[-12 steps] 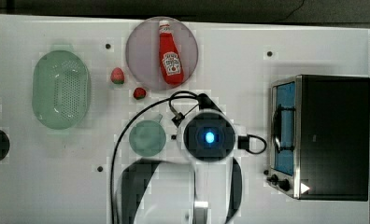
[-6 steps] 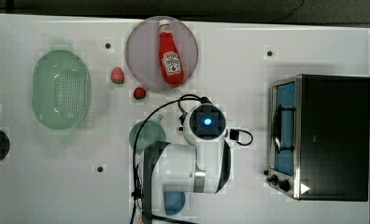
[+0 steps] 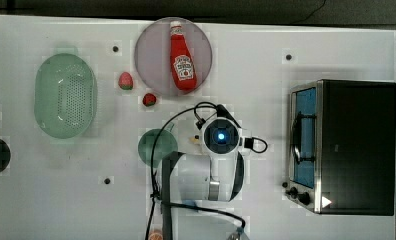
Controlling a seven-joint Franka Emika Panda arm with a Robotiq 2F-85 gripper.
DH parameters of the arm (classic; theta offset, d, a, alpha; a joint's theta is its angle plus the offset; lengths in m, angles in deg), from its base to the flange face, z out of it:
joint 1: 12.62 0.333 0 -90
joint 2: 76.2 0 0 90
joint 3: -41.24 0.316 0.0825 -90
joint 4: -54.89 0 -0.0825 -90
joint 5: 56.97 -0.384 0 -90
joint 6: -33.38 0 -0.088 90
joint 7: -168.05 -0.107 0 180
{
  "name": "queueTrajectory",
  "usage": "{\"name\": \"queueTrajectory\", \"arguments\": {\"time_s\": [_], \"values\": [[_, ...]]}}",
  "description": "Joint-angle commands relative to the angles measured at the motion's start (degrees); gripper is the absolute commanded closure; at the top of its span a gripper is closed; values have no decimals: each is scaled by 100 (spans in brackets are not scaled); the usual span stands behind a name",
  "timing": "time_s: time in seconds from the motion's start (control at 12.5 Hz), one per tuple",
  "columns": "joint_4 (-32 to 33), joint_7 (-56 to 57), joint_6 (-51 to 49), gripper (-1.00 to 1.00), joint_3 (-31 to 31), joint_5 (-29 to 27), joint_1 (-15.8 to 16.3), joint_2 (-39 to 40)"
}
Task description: Pick banana from table and place on oven.
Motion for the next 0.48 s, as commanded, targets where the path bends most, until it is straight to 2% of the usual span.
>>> {"name": "queueTrajectory", "arguments": {"time_s": [0.08, 0.48], "values": [[29, -160, 398, -93, 160, 22, -43, 222], [28, -160, 692, 26, 173, 22, -24, 373]]}}
